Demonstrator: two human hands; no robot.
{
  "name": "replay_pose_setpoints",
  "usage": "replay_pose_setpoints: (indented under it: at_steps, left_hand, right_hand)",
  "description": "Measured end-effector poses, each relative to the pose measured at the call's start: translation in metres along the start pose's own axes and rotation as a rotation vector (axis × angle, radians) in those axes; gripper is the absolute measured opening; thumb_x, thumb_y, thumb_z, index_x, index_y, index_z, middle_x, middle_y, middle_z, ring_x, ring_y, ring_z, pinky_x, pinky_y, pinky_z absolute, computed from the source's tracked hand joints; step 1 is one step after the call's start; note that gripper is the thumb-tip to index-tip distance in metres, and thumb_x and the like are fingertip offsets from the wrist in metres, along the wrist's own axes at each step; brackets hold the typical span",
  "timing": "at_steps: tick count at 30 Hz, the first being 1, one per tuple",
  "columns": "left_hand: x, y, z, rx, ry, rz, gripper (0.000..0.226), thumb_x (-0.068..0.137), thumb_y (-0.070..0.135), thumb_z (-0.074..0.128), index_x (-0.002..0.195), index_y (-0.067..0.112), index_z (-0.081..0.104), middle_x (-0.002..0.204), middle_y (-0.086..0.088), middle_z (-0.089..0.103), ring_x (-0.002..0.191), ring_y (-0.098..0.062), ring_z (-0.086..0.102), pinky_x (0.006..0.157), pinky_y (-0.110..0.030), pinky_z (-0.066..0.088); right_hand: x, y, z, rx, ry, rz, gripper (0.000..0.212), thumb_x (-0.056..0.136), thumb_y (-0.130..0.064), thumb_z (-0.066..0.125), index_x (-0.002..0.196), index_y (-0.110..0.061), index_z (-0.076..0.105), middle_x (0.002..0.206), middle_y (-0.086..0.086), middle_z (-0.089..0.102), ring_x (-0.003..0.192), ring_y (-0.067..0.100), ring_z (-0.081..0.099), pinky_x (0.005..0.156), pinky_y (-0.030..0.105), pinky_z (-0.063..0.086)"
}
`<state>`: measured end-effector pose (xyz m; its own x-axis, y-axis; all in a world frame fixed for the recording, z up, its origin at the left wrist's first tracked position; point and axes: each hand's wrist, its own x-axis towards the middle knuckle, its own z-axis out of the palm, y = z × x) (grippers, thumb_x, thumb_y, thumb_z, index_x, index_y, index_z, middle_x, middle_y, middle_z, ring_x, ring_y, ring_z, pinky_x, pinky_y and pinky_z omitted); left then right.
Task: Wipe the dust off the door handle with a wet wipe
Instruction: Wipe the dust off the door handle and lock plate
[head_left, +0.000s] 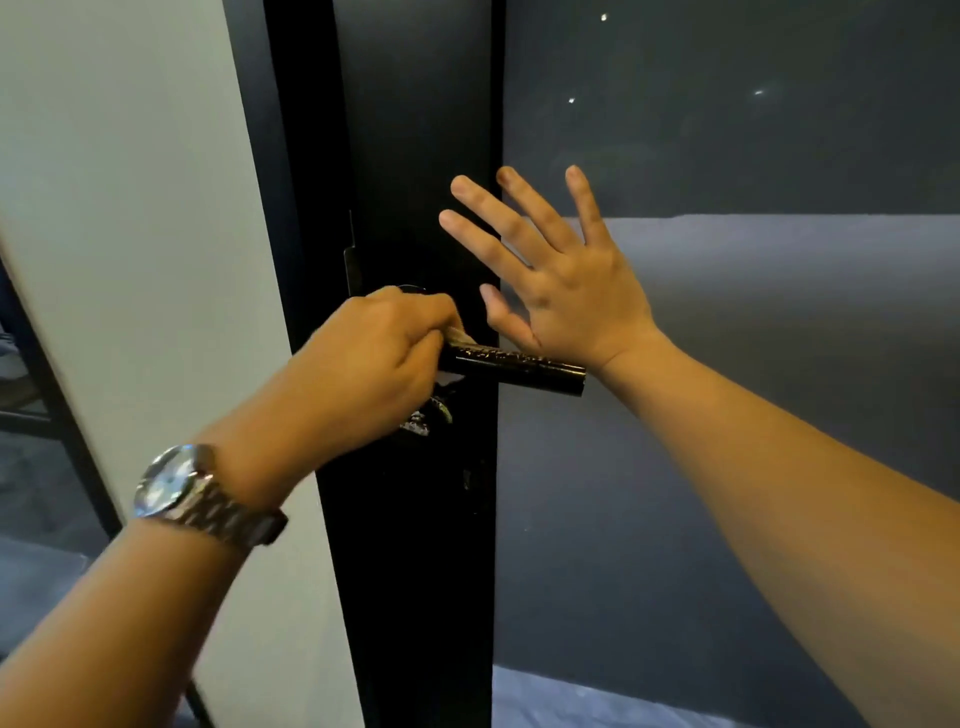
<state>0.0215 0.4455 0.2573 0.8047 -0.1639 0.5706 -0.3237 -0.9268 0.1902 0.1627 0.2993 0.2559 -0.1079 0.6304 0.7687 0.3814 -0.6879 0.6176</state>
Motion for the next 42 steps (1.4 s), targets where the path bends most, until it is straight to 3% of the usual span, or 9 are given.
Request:
replay_pose_setpoints:
  at_steps: [5,13,20,23,32,34,36,39,42]
  left_hand:
    - [0.008,0.04,0.035,0.141,0.078,0.116,0.017,0.084,0.019,0.025,0.077,0.014,0.04,0.079,-0.019,0.06,0.067,-0.036,0.054,0.064,-0.037,0.036]
    - [-0.016,0.026,0.044,0.063,0.175,0.352,0.042,0.085,0.013,0.037,0.122,0.014,0.056,0.114,-0.006,0.064,0.103,-0.015,0.046,0.091,-0.025,0.03]
    - [0.0,0.047,0.049,0.269,0.115,0.375,0.031,0.082,0.028,0.033,0.088,0.025,0.063,0.081,0.0,0.057,0.071,-0.017,0.045,0.067,-0.029,0.02]
    - [-0.004,0.033,0.051,0.253,0.145,0.401,0.032,0.088,0.029,0.035,0.106,0.026,0.062,0.091,-0.001,0.061,0.08,-0.019,0.051,0.071,-0.029,0.027]
    - [-0.012,0.008,0.048,-0.077,0.486,-0.239,0.042,0.095,0.031,0.028,0.124,0.011,0.052,0.132,-0.008,0.051,0.128,-0.02,0.038,0.104,-0.02,0.024]
    - [-0.002,0.005,0.039,-0.162,0.49,-0.347,0.034,0.095,0.025,0.031,0.113,0.01,0.057,0.097,-0.003,0.061,0.093,-0.019,0.058,0.075,-0.006,0.039]
    - [0.006,-0.005,0.028,-0.297,0.456,-0.453,0.028,0.092,0.016,0.035,0.099,0.011,0.061,0.07,0.004,0.052,0.062,-0.01,0.05,0.047,-0.01,0.038]
    - [0.002,-0.018,0.025,-0.455,0.468,-0.483,0.029,0.089,0.013,0.038,0.072,0.005,0.06,0.057,-0.002,0.049,0.052,-0.015,0.045,0.045,-0.02,0.034]
    - [-0.011,-0.025,0.031,-0.602,0.508,-0.528,0.038,0.087,0.029,0.048,0.077,-0.006,0.06,0.062,-0.013,0.052,0.058,-0.022,0.047,0.058,-0.032,0.04]
  right_hand:
    - [0.001,0.0,0.0,-0.047,-0.014,-0.005,0.05,0.096,-0.033,0.04,0.143,-0.019,0.04,0.148,0.004,0.04,0.135,0.028,0.039,0.108,0.058,0.026]
    - [0.0,-0.003,-0.002,-0.03,-0.048,0.013,0.051,0.096,-0.033,0.04,0.145,-0.021,0.036,0.151,0.003,0.035,0.139,0.028,0.033,0.11,0.057,0.023]
    - [0.0,-0.002,-0.002,-0.072,-0.061,0.006,0.05,0.098,-0.033,0.038,0.147,-0.021,0.033,0.152,0.003,0.033,0.139,0.027,0.033,0.11,0.056,0.023]
    - [-0.001,-0.001,-0.002,-0.04,-0.054,0.013,0.051,0.097,-0.032,0.038,0.146,-0.021,0.034,0.152,0.003,0.033,0.139,0.028,0.033,0.11,0.057,0.021]
    - [0.001,0.0,0.0,-0.012,-0.024,-0.003,0.053,0.094,-0.036,0.039,0.144,-0.019,0.038,0.15,0.005,0.037,0.137,0.029,0.036,0.11,0.057,0.022]
    - [0.0,0.0,0.001,-0.018,-0.024,-0.008,0.053,0.095,-0.036,0.039,0.145,-0.019,0.038,0.15,0.005,0.037,0.137,0.029,0.036,0.109,0.058,0.022]
    - [0.0,0.0,0.001,-0.015,-0.016,-0.011,0.053,0.094,-0.036,0.04,0.144,-0.019,0.038,0.15,0.005,0.037,0.137,0.029,0.036,0.109,0.058,0.023]
    - [0.0,0.0,0.001,-0.005,-0.016,-0.002,0.053,0.094,-0.035,0.039,0.145,-0.019,0.037,0.15,0.005,0.036,0.137,0.029,0.036,0.11,0.057,0.021]
    - [0.0,-0.001,0.002,-0.009,-0.015,0.002,0.053,0.094,-0.036,0.038,0.145,-0.02,0.037,0.15,0.004,0.036,0.138,0.028,0.035,0.11,0.057,0.021]
